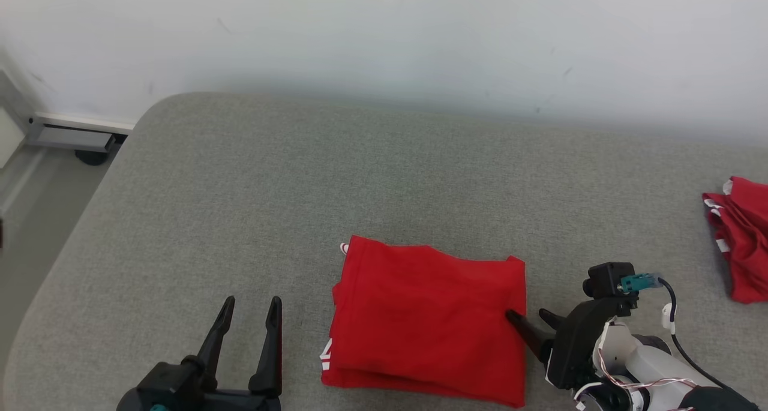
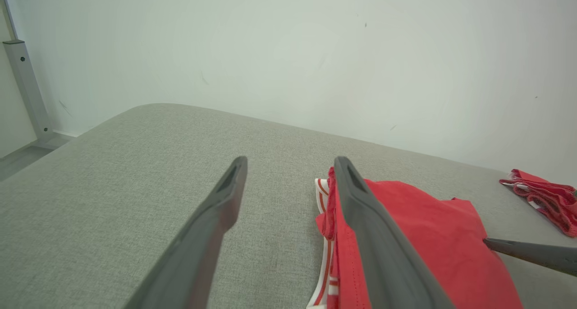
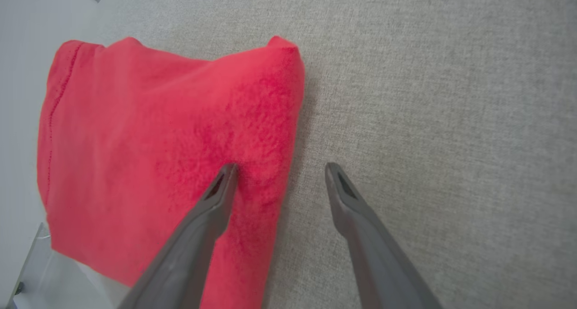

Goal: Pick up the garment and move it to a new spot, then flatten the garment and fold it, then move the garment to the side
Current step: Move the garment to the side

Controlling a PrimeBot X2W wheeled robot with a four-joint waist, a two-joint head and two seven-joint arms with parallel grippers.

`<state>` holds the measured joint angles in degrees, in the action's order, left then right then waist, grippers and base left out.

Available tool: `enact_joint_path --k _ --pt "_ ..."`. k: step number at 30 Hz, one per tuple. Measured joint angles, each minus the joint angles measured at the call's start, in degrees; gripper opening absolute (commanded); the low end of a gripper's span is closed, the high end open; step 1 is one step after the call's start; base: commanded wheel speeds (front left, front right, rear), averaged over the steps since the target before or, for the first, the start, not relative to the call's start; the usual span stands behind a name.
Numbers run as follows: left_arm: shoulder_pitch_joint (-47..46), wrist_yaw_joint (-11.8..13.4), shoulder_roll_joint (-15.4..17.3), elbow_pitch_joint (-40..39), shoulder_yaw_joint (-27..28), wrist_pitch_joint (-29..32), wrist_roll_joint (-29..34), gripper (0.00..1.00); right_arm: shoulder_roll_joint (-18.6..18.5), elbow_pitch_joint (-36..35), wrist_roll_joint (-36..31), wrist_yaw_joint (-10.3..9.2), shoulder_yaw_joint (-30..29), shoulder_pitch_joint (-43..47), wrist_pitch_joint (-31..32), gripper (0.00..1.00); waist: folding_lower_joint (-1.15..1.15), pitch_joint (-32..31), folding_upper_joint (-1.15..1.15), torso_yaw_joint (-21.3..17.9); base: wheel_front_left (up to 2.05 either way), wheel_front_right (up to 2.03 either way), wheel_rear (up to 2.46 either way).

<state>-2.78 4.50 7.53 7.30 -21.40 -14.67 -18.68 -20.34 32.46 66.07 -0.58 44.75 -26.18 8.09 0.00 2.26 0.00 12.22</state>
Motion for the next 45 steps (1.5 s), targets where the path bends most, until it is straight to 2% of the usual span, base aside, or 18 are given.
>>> enact_joint_path --k 13,14,15,16,21,28,45 --pt "-1.49 -0.48 -1.04 0.96 -0.21 0.0 -0.02 1.0 1.23 4.41 1.96 -0.24 0.02 -0.71 3.12 1.0 0.0 1.91 0.0 2.73 0.0 0.0 0.0" --pt "-1.49 -0.48 -1.12 1.03 -0.21 0.0 -0.04 1.0 1.48 4.58 2.41 -0.21 -0.12 -0.98 3.44 0.63 0.0 1.98 0.0 2.8 0.0 0.0 0.0" --pt "-1.49 -0.48 -1.15 1.07 -0.19 0.0 -0.09 1.0 1.7 4.67 2.49 0.1 -0.13 -1.3 3.59 0.09 0.0 2.03 0.0 2.86 0.0 0.0 0.0" --pt "-1.49 -0.48 -1.16 1.11 -0.14 0.0 -0.09 1.0 1.93 4.76 2.49 0.12 -0.18 -1.44 3.72 0.0 0.0 2.07 0.0 2.89 0.0 0.0 0.0" --pt "-1.44 -0.46 -1.19 1.19 0.55 0.0 -0.42 1.0 2.98 5.32 3.59 1.1 -0.21 -2.13 5.1 0.0 0.0 2.22 0.0 2.52 0.0 0.0 0.0" --pt "-1.33 -0.42 -1.21 1.23 1.07 0.0 -0.52 1.0 2.1 6.35 3.5 2.56 -0.59 -6.1 6.12 0.0 0.0 2.24 0.0 0.92 0.0 0.0 0.0" --pt "-1.33 -0.48 -0.94 0.56 1.69 0.0 -0.51 1.0 -7.99 10.06 1.71 3.6 -4.1 -18.2 8.91 0.0 0.01 3.98 0.0 -4.02 0.0 0.0 0.0"
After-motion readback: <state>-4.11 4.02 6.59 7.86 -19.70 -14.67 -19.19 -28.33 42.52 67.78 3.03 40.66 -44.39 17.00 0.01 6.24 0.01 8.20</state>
